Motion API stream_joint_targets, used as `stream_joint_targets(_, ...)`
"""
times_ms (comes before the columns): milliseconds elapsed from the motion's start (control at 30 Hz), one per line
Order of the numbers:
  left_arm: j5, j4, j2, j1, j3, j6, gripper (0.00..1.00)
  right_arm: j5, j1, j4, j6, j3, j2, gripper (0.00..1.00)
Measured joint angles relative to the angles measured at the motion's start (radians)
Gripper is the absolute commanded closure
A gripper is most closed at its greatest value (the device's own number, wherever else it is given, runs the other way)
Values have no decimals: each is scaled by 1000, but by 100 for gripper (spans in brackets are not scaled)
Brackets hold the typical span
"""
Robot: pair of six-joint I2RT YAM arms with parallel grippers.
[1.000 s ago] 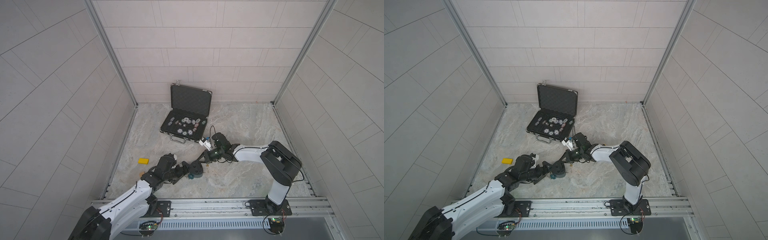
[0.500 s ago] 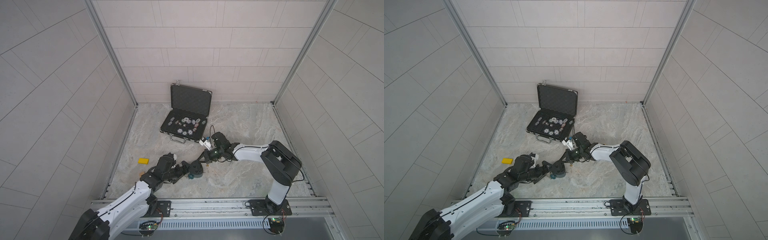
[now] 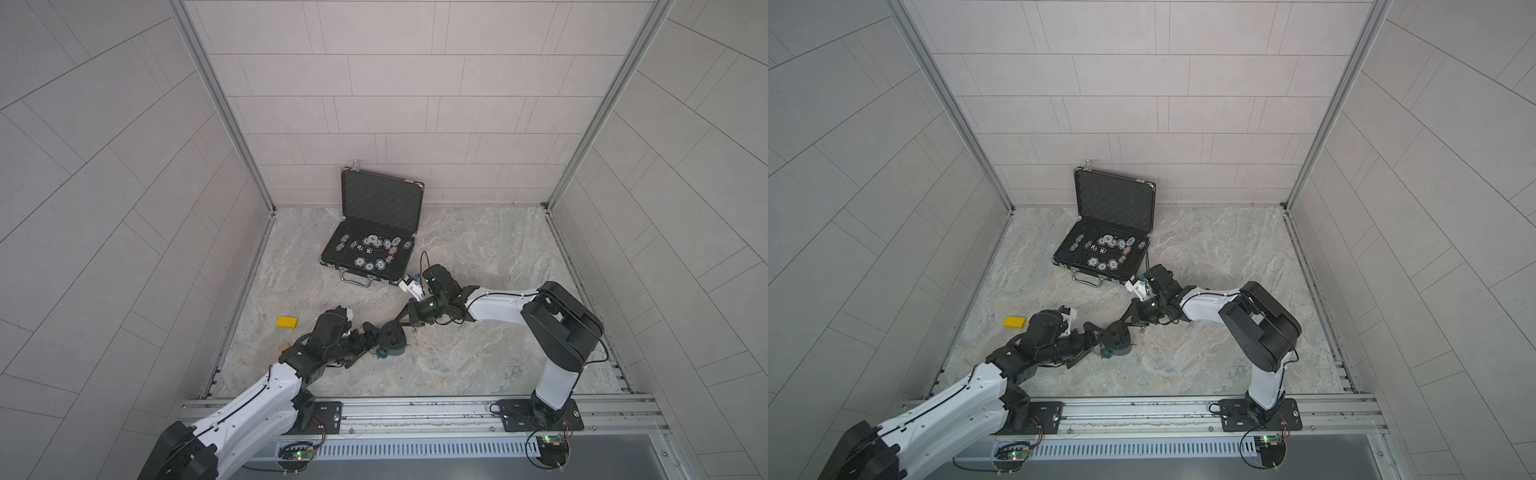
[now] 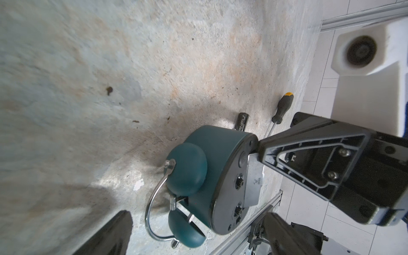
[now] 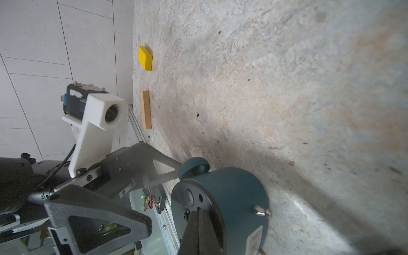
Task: Remove the battery from the alarm
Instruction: Install the cover on the alarm.
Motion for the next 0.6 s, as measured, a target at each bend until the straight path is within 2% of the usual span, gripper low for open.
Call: stream_joint_targets(600,0,-9,-9,0,0,0,5,5,0,-27,53,6,0,100)
